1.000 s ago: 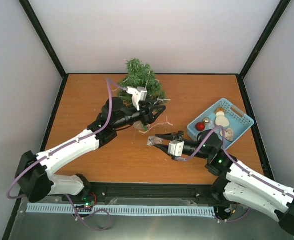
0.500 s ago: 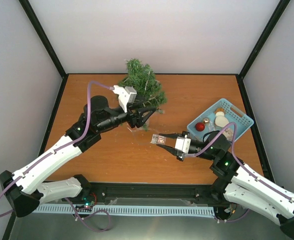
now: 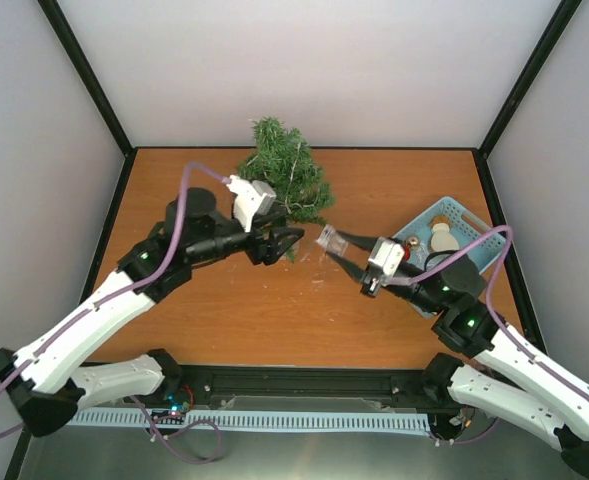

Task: Decorate the small christmas tree
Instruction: Wrap the decoration item around the Christmas tree.

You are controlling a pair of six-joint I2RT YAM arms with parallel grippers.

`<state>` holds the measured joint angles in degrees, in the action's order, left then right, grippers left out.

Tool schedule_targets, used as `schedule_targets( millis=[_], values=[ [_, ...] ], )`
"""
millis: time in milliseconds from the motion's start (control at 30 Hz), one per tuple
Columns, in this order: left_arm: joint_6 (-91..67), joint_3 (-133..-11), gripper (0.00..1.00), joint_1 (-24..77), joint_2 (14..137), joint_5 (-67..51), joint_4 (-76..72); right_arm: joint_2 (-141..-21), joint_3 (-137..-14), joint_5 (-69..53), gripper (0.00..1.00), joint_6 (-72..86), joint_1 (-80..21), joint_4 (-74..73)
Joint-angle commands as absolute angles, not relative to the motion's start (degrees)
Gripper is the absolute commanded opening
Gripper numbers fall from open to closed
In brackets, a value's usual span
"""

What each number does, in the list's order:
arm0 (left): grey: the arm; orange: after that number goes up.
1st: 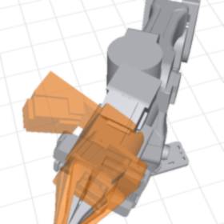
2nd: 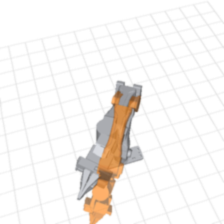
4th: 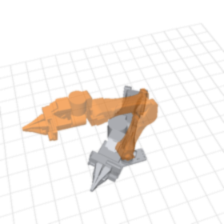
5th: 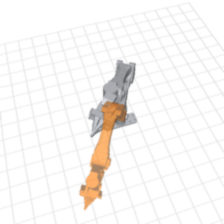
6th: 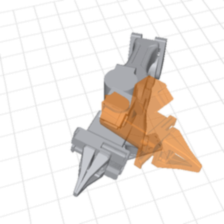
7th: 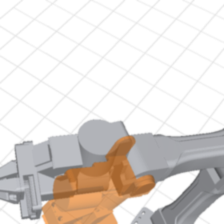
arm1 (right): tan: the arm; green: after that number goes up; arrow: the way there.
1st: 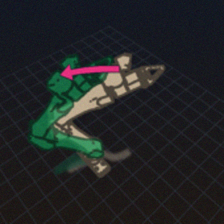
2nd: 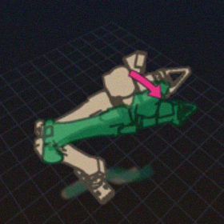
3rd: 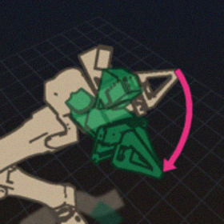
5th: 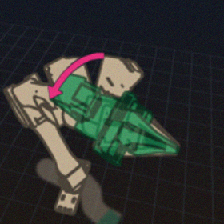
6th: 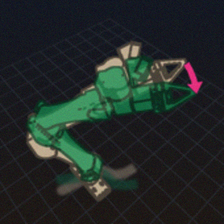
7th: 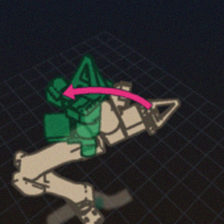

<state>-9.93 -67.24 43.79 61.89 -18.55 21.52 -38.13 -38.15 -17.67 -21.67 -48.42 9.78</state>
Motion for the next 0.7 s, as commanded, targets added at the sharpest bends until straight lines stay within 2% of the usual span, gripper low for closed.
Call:
schedule_targets(
  millis=[0,200,333,667],
  values=[
    [-7.0,-64.5,0.72,43.7,54.6,-14.1,21.0,-38.0,-45.8,-9.1,0.08,-16.9,-49.0,7.0],
    [-4.0,-58.1,0.71,43.7,48.9,-17.0,18.0,-40.6,-53.0,-11.8,0.08,-15.4,-49.0,6.4],
    [-1.0,-53.2,0.72,43.7,47.4,-20.8,12.6,-44.1,-59.4,-18.8,0.08,-14.3,-49.0,8.1],
    [-2.8,-51.1,0.73,43.7,52.1,-31.1,0.9,-51.9,-73.0,-30.2,0.08,-6.4,-49.0,17.2]
  ],
)
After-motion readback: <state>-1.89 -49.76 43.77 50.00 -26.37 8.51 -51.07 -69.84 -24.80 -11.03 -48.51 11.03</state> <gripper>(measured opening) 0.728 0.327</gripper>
